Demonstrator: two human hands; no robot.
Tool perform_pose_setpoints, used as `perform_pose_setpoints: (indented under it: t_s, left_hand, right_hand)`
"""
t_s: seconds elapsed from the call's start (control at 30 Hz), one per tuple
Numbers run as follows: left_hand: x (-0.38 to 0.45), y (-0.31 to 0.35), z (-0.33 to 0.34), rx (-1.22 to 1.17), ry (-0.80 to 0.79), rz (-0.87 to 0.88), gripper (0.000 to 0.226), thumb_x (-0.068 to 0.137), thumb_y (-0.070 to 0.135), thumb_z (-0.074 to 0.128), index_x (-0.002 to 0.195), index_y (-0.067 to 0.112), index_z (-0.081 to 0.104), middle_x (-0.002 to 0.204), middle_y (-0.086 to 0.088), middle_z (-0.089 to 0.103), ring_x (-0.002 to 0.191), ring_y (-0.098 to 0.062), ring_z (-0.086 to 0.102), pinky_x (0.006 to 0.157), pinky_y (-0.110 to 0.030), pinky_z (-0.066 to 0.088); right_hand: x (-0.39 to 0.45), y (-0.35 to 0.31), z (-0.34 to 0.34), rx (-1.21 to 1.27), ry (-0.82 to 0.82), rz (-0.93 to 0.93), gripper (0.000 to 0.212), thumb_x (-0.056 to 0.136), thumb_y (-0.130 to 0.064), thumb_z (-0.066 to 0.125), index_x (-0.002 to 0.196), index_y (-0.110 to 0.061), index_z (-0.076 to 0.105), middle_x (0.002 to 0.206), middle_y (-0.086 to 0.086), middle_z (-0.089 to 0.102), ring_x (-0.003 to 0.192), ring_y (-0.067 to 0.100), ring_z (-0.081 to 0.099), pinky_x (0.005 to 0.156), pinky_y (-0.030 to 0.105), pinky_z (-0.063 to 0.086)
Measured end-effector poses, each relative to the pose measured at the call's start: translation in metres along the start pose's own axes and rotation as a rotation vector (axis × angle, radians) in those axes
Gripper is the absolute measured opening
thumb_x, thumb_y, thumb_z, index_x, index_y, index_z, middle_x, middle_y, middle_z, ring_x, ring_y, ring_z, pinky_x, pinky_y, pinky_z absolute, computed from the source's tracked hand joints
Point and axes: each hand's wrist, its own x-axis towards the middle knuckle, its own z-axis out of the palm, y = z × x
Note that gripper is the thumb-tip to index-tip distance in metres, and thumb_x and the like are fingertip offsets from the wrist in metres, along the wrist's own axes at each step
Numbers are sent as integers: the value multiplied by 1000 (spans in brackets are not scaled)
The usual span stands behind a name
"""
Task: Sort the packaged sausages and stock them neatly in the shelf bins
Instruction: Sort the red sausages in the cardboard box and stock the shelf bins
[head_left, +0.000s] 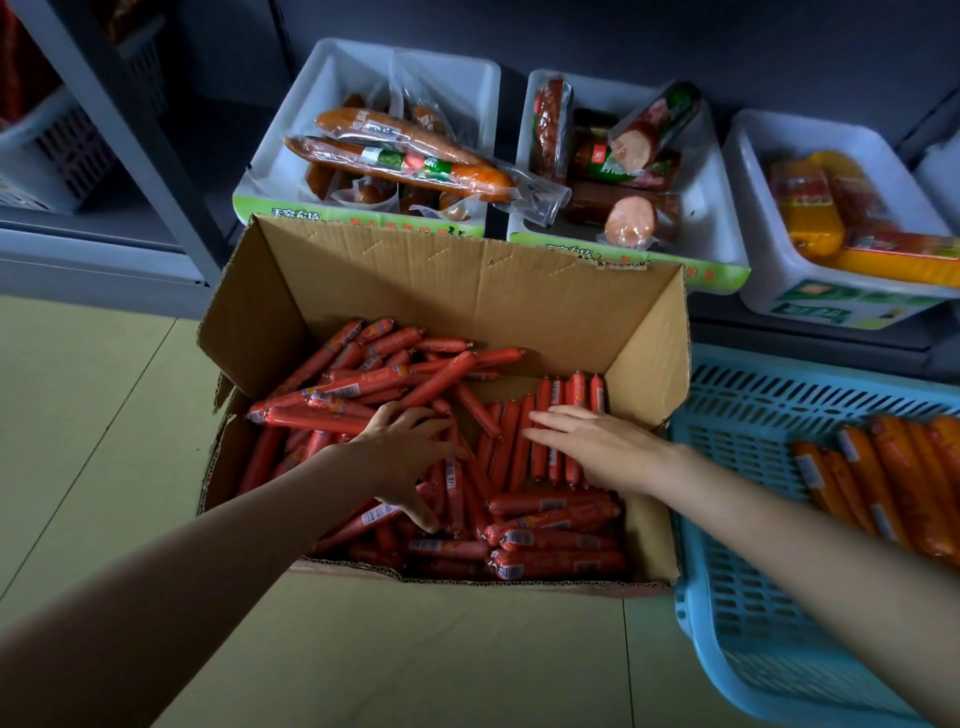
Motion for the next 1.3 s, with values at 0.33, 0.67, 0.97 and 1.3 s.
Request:
perform_pose_setpoints:
  t_s: [0.33,0.67,0.97,1.3]
  left_hand:
    - [0,-2,3,-12,22,0,92,70,65,65,145,44,16,158,3,3,145,-22,-2,114,-50,-2]
    - [2,-3,6,-16,44,6,92,69,66,64,145,44,17,158,2,3,145,-21,-2,114,-49,-2]
    - [1,-3,9,-29,78,15,91,69,65,65,145,44,18,158,2,4,144,-20,-1,114,-47,-3]
    - [2,-2,6,-26,44,3,92,69,66,65,144,44,18,158,3,4,145,-22,-1,113,-48,-2]
  right_hand:
    - [34,-9,13,-134,-64,-137,72,94,2,36,148,-41,16,160,-2,2,144,20,11,113,41,20]
    - [56,1,-3,-31,-29,50,69,88,10,33,143,-32,36,160,2,6,146,22,7,113,45,23]
    - [75,-2,-1,-241,55,39,56,90,4,38,137,-27,43,149,1,30,135,30,23,103,47,29]
    - [40,12,-17,-239,311,-4,35,89,-1,45,120,-17,44,110,0,51,110,23,44,83,40,45]
